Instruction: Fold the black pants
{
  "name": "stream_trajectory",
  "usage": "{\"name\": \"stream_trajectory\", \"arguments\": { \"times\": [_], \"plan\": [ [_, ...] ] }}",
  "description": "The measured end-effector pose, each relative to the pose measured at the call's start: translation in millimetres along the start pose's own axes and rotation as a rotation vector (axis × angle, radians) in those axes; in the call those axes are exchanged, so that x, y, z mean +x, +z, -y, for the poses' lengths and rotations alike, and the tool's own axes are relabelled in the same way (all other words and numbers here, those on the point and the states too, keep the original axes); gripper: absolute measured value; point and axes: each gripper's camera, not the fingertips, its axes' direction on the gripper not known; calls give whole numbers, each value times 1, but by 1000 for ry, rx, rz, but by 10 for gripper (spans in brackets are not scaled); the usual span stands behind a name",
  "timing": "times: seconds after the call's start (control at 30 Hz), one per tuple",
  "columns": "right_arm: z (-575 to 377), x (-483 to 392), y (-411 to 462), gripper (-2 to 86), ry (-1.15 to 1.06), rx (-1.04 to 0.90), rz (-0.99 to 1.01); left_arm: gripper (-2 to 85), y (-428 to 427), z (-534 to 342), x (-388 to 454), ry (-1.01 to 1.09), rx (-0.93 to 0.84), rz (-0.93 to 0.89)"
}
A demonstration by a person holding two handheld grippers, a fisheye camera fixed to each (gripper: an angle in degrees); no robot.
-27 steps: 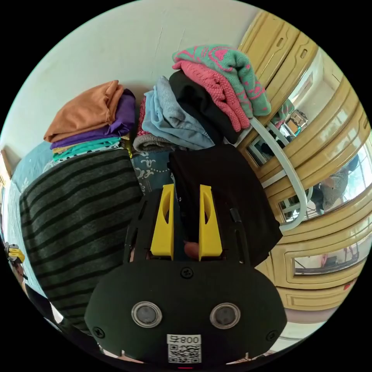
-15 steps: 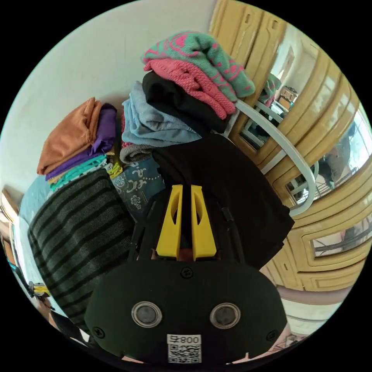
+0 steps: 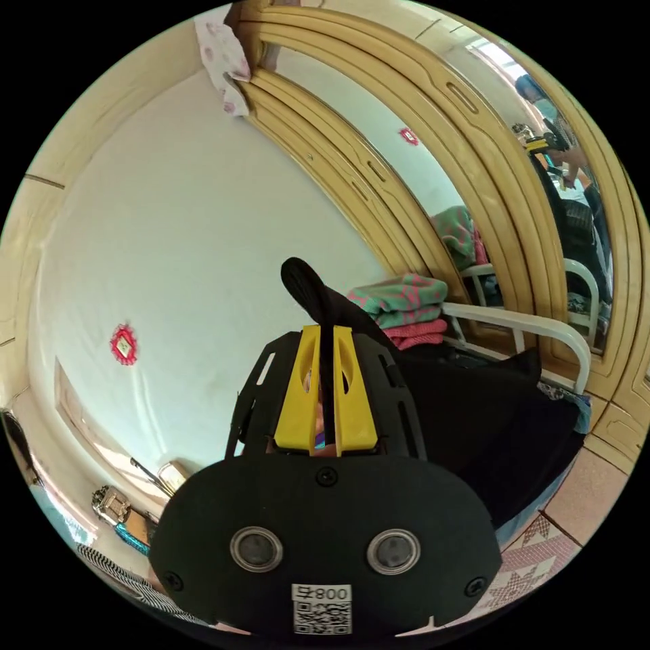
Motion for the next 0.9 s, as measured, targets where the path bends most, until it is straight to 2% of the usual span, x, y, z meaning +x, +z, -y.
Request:
{"name": "stream_trajectory", "arguments": {
  "times": [0.17, 0.47, 0.53, 0.7, 0.8, 0.9],
  "plan": [
    [13, -95, -18, 18, -120, 22, 159, 6, -64, -47, 23, 34, 88, 23],
    [-24, -273, -37, 12, -261, 7, 532, 66, -207, -142, 82, 145, 394, 104],
    [-50, -311, -35, 12, -261, -36, 638, 93, -240, -167, 102, 184, 450, 161],
    [-136, -369, -13, 13, -239, -190, 839, 127, -287, -231, 126, 189, 446, 364],
    [-208, -393, 10, 13, -184, -326, 948, 112, -314, -288, 125, 109, 430, 521],
    [-285, -411, 36, 12, -104, -465, 1028, 51, -337, -352, 115, -19, 376, 594]
  ]
}}
